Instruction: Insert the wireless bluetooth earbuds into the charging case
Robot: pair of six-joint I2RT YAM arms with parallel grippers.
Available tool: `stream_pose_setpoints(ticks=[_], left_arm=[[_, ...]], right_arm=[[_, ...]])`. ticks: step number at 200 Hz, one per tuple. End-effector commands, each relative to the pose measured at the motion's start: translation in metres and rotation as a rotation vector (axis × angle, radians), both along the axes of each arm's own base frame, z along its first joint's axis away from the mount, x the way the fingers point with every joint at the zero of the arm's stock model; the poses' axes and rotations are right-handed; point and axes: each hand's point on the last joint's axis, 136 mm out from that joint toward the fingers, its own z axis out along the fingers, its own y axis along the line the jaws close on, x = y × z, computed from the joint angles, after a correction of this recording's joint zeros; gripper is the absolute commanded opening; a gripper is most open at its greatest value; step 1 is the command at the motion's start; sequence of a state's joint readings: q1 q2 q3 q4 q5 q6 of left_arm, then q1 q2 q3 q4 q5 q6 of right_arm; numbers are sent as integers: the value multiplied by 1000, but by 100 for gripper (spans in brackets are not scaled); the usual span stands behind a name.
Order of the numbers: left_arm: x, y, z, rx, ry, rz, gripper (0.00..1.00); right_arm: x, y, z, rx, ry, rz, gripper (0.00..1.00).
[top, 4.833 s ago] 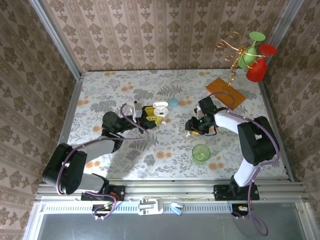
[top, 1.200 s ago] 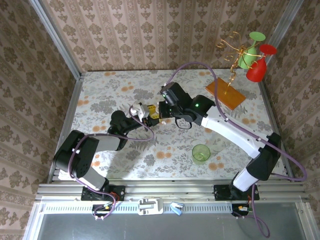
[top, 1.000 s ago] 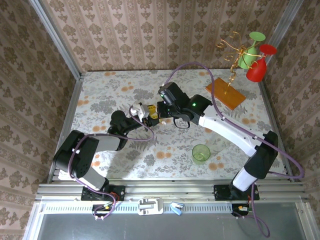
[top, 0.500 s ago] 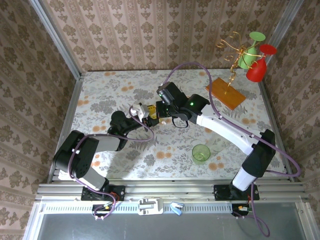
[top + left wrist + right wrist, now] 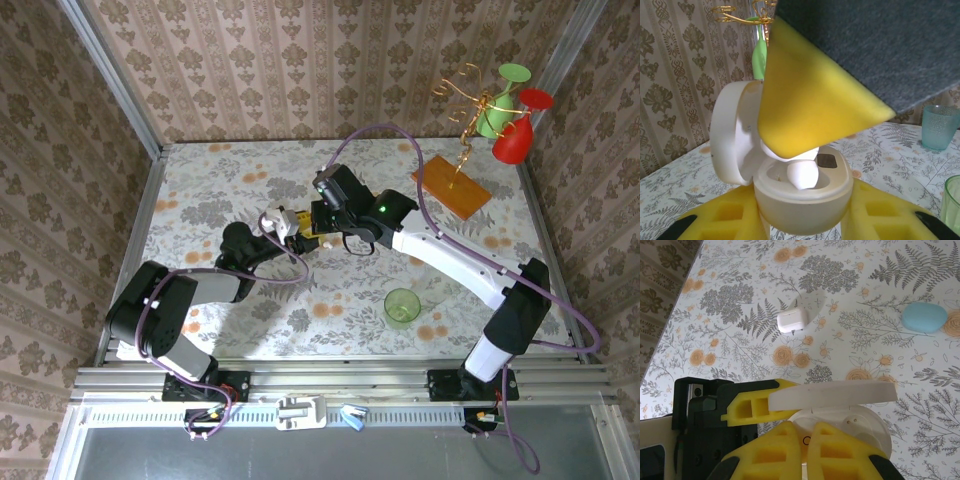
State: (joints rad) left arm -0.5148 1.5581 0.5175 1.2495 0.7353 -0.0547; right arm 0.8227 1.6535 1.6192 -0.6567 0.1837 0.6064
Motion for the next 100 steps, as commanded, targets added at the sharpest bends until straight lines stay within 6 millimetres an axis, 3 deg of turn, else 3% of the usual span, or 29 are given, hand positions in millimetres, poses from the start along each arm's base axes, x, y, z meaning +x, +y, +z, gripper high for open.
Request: stream_pose_setpoints(ticks=[1, 66, 100], left_arm=[[-7, 2, 18, -28, -69, -3, 21], [-4, 1, 17, -28, -66, -2, 21], [-4, 1, 16, -26, -65, 0, 21]], right_arm=[[1, -8, -10, -43, 5, -29, 6], [-3, -9, -13, -49, 13, -7, 6], [-7, 3, -10, 1, 29, 41, 15]])
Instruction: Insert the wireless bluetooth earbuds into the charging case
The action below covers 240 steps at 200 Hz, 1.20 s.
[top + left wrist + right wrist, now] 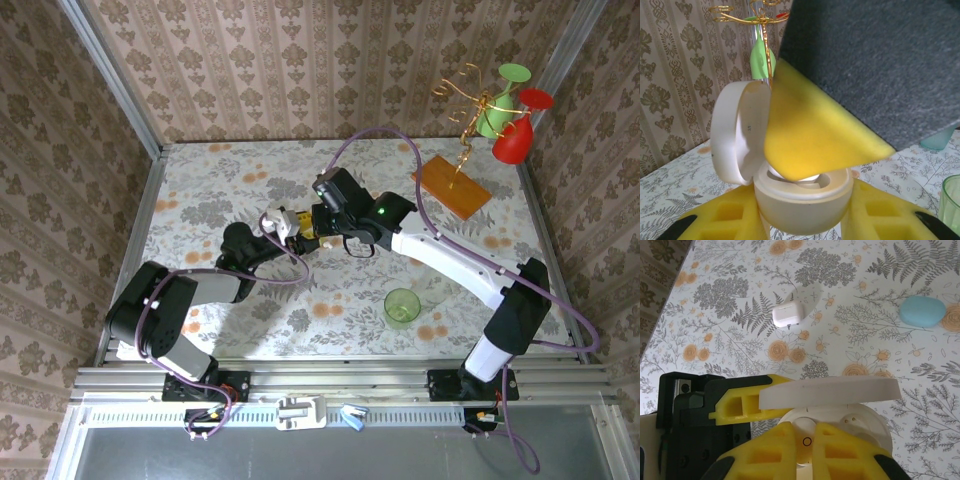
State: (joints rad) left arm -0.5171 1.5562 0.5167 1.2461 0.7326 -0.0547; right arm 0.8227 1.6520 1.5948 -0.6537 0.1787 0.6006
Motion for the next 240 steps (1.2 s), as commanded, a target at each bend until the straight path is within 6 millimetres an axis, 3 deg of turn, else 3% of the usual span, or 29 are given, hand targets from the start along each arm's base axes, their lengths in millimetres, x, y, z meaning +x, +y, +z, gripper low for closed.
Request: stream_pose_setpoints(ticks=[1, 56, 75, 103, 116, 135, 152, 172, 198, 203, 240], left_arm=[[-4, 2, 17, -27, -67, 0, 21], [-2, 4, 16, -25, -68, 5, 21], [-2, 5, 16, -24, -70, 9, 21], [0, 12, 16, -22, -75, 31, 21], [1, 15, 17, -22, -79, 37, 21], [1, 20, 21, -28, -89, 49, 21], [1, 23, 25, -34, -97, 57, 21], [-2, 24, 29, -40, -103, 54, 21], [-8, 27, 36, -52, -110, 54, 21], [-9, 28, 38, -54, -115, 55, 21], [-17, 33, 44, -57, -127, 63, 21]], right_arm=[[-5, 5, 0, 17, 15, 33, 16], [-9, -11, 28, 33, -67, 13, 40], [-11, -18, 40, 51, -109, 8, 44], [-13, -35, 57, 116, -212, -5, 51], [-14, -54, 69, 187, -254, -41, 53], [-7, -86, 57, 254, -242, -146, 54], [3, -116, 34, 252, -203, -249, 54], [14, -133, 0, 198, -133, -302, 54], [25, -126, -44, 127, 2, -275, 53], [30, -121, -61, 108, 49, -264, 53], [50, -74, -119, 133, 238, -104, 52]])
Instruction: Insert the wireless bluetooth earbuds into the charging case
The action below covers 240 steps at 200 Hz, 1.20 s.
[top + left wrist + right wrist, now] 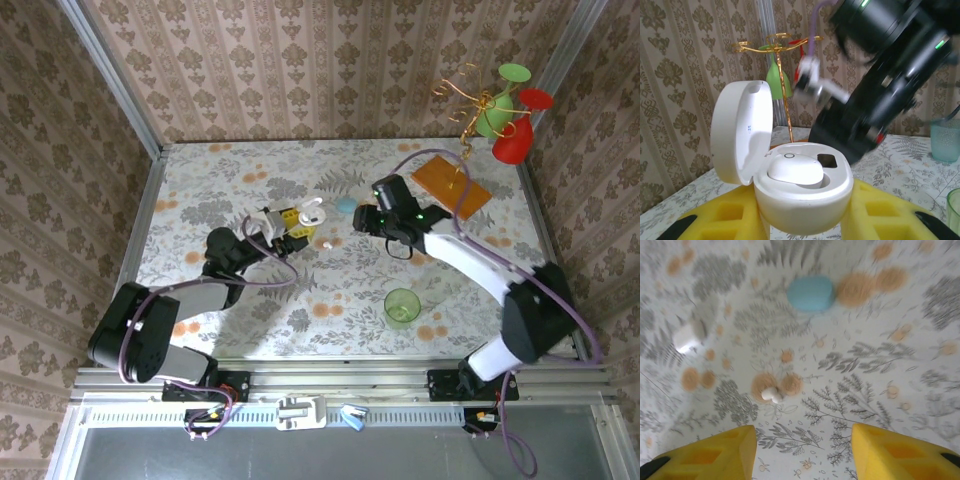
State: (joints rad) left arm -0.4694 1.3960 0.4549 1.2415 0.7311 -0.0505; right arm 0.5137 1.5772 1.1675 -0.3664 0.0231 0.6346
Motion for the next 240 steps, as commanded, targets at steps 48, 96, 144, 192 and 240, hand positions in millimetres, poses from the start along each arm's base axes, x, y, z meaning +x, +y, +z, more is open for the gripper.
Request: stream_pose_setpoints(ticks=[48, 96, 144, 192, 240], left_arm=[[-10, 3, 19, -15, -57, -1, 21], [-9, 2, 20, -15, -51, -3, 21], [-6, -2, 17, -18, -36, -16, 21], [-7, -2, 18, -24, -36, -22, 21], [-8, -2, 18, -25, -39, -24, 21]], right_arm=[[42, 83, -77, 152, 171, 241, 51], [52, 110, -107, 207, 234, 335, 52], [40, 122, -121, 249, 276, 433, 46], [20, 111, -113, 223, 277, 471, 40], [11, 106, -116, 213, 290, 476, 35]])
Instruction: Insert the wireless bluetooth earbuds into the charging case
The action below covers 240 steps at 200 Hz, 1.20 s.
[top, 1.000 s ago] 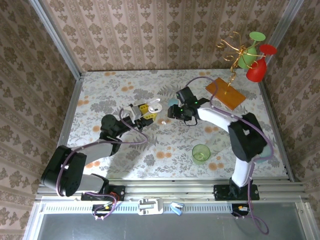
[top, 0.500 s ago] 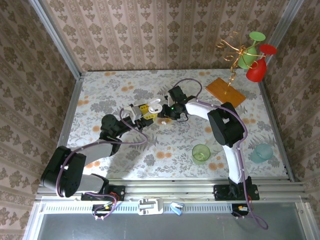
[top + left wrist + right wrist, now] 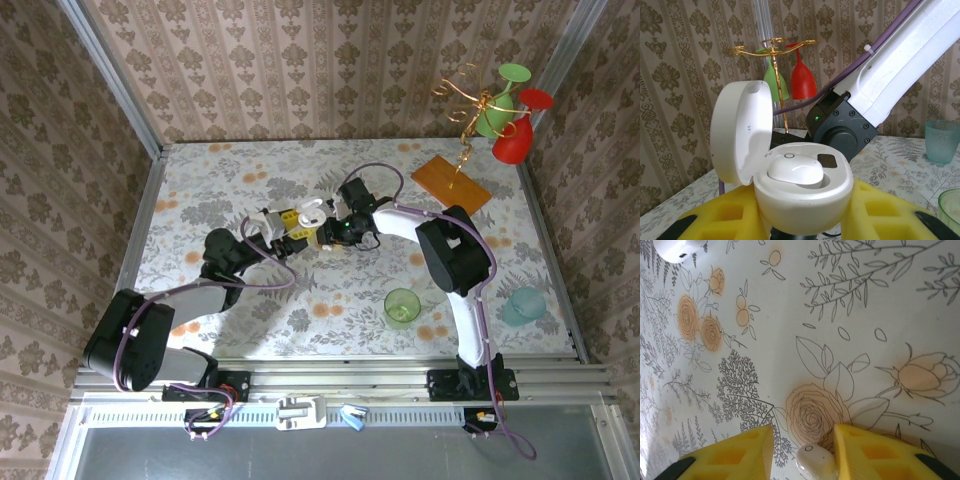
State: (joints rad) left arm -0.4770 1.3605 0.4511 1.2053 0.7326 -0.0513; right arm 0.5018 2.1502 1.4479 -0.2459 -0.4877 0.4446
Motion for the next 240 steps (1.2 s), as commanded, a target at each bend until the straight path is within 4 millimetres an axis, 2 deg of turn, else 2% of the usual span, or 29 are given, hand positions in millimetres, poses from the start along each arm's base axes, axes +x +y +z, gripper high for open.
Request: stream_pose_setpoints(ticks=[1, 25, 86, 171, 189, 208, 240], left_arm=[[-2, -2, 14, -27, -43, -14, 21], [-2, -2, 12, -23, -39, -14, 21], [1, -4, 9, -18, -30, -13, 21], [4, -5, 7, -15, -27, -11, 21], [5, -5, 6, -15, -24, -9, 21], [5, -5, 5, -13, -22, -9, 20], [6, -5, 4, -13, -19, -10, 20]], right_arm=[[-18, 0, 4, 6, 31, 42, 35], [-19, 2, 6, 17, 34, 48, 29], [-25, 0, 3, 1, 31, 92, 30], [-35, 1, 2, -18, 27, 128, 23], [-37, 2, 3, -13, 26, 129, 23], [-39, 1, 6, -4, 22, 129, 30], [-42, 0, 5, -4, 27, 130, 27]])
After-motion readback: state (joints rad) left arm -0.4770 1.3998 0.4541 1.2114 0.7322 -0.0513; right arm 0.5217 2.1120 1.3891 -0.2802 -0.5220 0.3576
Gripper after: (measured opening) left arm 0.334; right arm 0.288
